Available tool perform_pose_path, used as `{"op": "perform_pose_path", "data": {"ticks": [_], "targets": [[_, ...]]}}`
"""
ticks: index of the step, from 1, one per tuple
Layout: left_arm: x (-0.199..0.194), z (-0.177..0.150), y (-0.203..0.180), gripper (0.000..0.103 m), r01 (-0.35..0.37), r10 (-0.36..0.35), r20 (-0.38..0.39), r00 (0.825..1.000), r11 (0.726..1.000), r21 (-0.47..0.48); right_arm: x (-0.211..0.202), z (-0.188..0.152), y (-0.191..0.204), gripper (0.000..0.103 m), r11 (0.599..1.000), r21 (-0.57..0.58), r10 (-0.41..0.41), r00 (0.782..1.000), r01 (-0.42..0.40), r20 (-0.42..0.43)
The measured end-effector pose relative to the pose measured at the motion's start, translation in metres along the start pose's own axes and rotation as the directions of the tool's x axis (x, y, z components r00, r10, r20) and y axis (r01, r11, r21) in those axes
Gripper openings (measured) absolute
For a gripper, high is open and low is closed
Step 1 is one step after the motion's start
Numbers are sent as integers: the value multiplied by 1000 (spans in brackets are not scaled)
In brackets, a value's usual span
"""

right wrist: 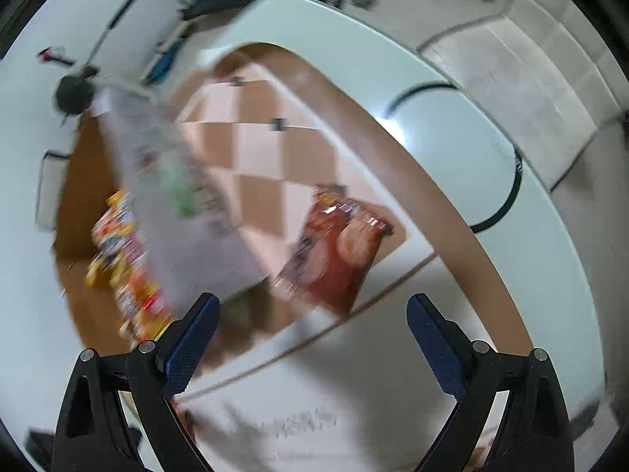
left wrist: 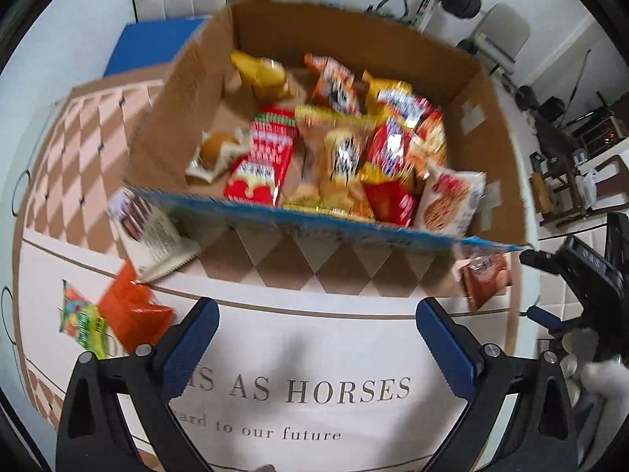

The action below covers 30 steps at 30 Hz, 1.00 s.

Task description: Organize snacks

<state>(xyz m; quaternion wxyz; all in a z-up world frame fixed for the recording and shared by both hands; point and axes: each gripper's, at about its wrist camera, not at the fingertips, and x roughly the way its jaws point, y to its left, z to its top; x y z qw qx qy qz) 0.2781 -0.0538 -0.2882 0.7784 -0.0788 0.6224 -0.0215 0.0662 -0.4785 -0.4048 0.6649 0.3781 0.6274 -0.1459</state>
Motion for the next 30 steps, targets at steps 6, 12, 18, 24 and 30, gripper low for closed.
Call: {"op": "perform_pose_path", "data": {"ticks": [6,12,18,24,30], "targets": [[31,-1,1,103,-29,28,-49,998,999,-20,40,23,-3,76,997,55,-49,999,49,-9],[44,-6,4,103,-40,37,-70,997,999,-37,60,31,25,64,985,-60,-161,987,160,-21],[37,-17,10,103,-36,32,-63,997,998,-53,67,9,33,57,949,-199,-253,967,244,-24],[19,-37,33,103,-32,26,-66,997,996,-83,64,-32,16,55,952,-228,-227,971,205,-77],[-1,-49,95,103,-25,4,-96,995,975,-221,70,-102,51,55,915,-378,-198,972,139,-123]]}}
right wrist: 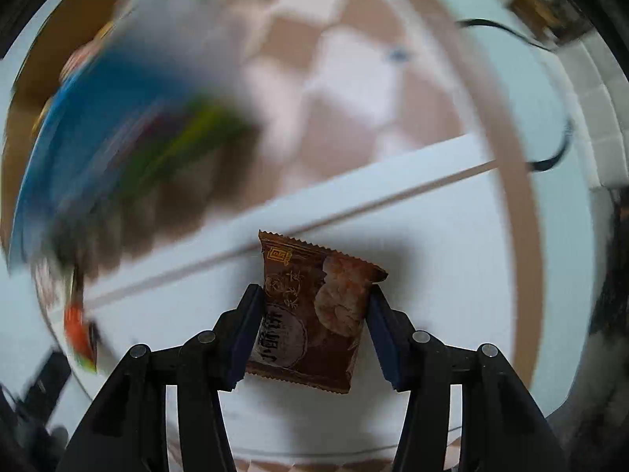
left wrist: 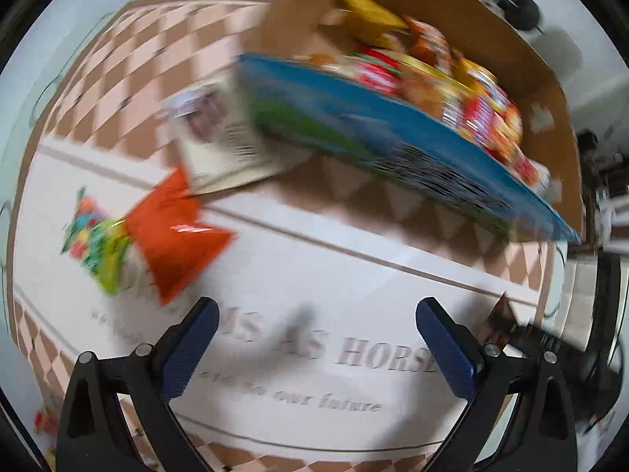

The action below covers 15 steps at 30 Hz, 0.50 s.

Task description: Organize snacks

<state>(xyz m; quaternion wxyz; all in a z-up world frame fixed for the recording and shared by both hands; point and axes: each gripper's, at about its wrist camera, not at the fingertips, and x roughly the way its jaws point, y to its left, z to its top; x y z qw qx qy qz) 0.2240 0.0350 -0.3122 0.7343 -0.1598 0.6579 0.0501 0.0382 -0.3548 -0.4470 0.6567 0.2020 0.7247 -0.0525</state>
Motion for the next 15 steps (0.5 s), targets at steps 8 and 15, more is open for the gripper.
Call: {"op": "perform_pose_path", "data": {"ticks": [8,15], "targets": [[-4,33,111,103,67,-76,-20,997,953,-294,17,-38,113,55,975,-221,-3,1000,1,-10],[34,58,143,103,103,-160,-105,982,903,-417,22,-28,157,55,958,-284,-35,999,37,13]]}}
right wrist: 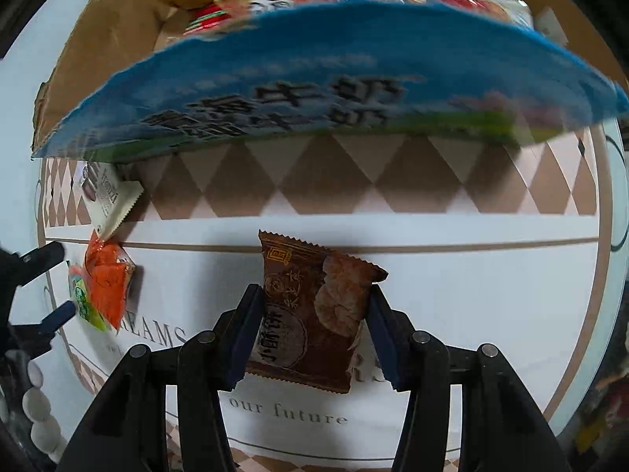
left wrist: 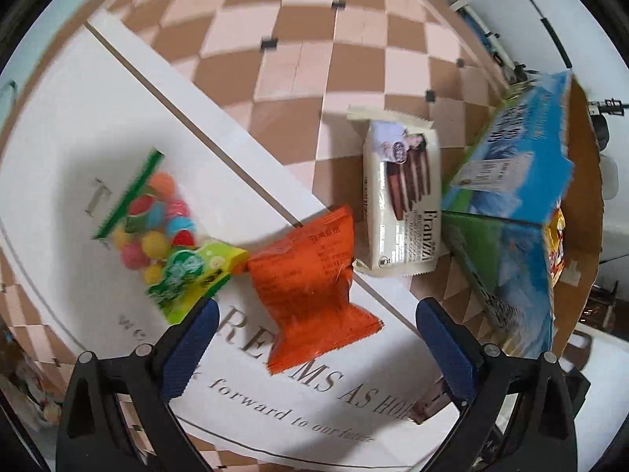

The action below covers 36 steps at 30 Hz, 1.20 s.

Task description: Organize snacks

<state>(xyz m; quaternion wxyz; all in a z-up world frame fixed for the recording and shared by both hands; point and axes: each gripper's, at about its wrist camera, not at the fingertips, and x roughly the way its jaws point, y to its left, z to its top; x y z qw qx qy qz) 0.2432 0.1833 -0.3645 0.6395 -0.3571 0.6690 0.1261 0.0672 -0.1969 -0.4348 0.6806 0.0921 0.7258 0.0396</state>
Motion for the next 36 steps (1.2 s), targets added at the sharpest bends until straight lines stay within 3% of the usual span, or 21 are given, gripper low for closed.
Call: {"op": "perform_pose_path", "data": {"ticks": [5,6,7,13,19,26,31,36], "targets": [[25,6,-3,98,-48,50,-57,997,998,33,-4,4,10,55,1000,-10,-17,1000,17,3],[27,5,-3,84,-60,62,-56,996,997,47,-5,5,11,55,1000,-13,-18,1000,18,4],[29,3,-3,64,-83,87,-53,995,994,70,-5,5,14,55,1000,-13,-18,1000,18,5],[25,-10,-9,51,-100,103,-10,995,982,160,-17,0,3,55,1000,-8,-14,1000,14,6],[16,-44,-18,48,-116,115,20,993,960,255,-26,-6,-2,55,999,-30,22,1000,-22,9],[-16,-92,-49,48,-80,62,58,996,914,397,-62,-14,-17,55,994,-53,95,994,-93,45],[-55,-105,-105,48,-15,-36,91,995,862,506,-105,-25,-33,55,988,-69,144,985,-138,95],[-95,-88,-176,48,13,-104,118,987,801,599,-164,-6,-48,55,984,-58,177,968,-169,176]]}}
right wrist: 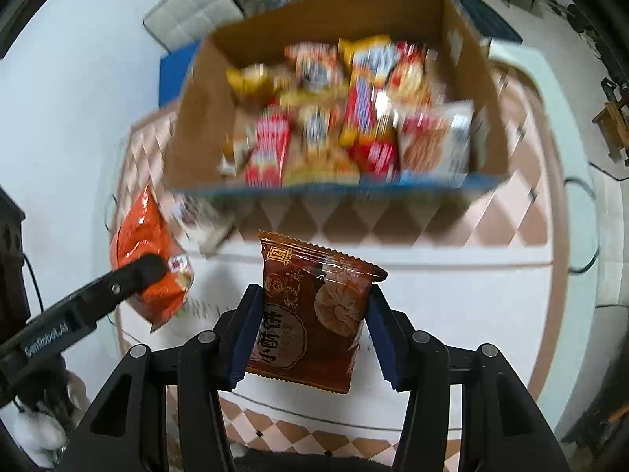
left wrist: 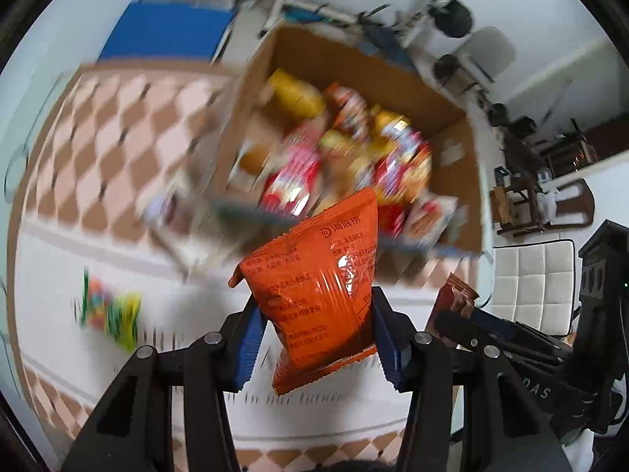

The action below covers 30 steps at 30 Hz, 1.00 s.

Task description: Organize snacks

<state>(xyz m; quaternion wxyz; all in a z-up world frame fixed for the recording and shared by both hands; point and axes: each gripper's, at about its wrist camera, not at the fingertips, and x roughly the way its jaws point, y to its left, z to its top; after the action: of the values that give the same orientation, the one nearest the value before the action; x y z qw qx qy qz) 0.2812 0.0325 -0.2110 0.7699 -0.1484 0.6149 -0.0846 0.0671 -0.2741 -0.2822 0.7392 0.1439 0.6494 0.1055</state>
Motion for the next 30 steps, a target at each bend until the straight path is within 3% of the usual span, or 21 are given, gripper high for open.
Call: {"op": "perform_pose_path", "data": {"ticks": [7,13,18,26,27,28,30], "targets": [[18,85,-44,48,-97,100,-13,995,984,146,-29,83,-16,55,995,4,-104,991,104,79],[71,132,-42,48,-191,212,-93,973,962,197,-1,156,-34,55,973,-3,-230,972,231,56],[112,155,-30,48,-235,268,-159,950,951,201,29,196,-49,55,953,8,-304,953,304,18],[145,166,-13,52,-260,301,-236,924,947,189,60,217,-62,58,941,10,-338,940,338,-43],[147,166,-12,59,-255,294,-247,923,950,180,65,218,-62,67,940,5,-341,938,342,-63],[148,166,-11,74,-249,288,-253,924,953,175,68,218,-62,83,940,4,-341,937,343,-79],[148,168,-10,90,-255,292,-244,925,951,174,73,218,-61,90,941,5,-337,937,339,-91]]}}
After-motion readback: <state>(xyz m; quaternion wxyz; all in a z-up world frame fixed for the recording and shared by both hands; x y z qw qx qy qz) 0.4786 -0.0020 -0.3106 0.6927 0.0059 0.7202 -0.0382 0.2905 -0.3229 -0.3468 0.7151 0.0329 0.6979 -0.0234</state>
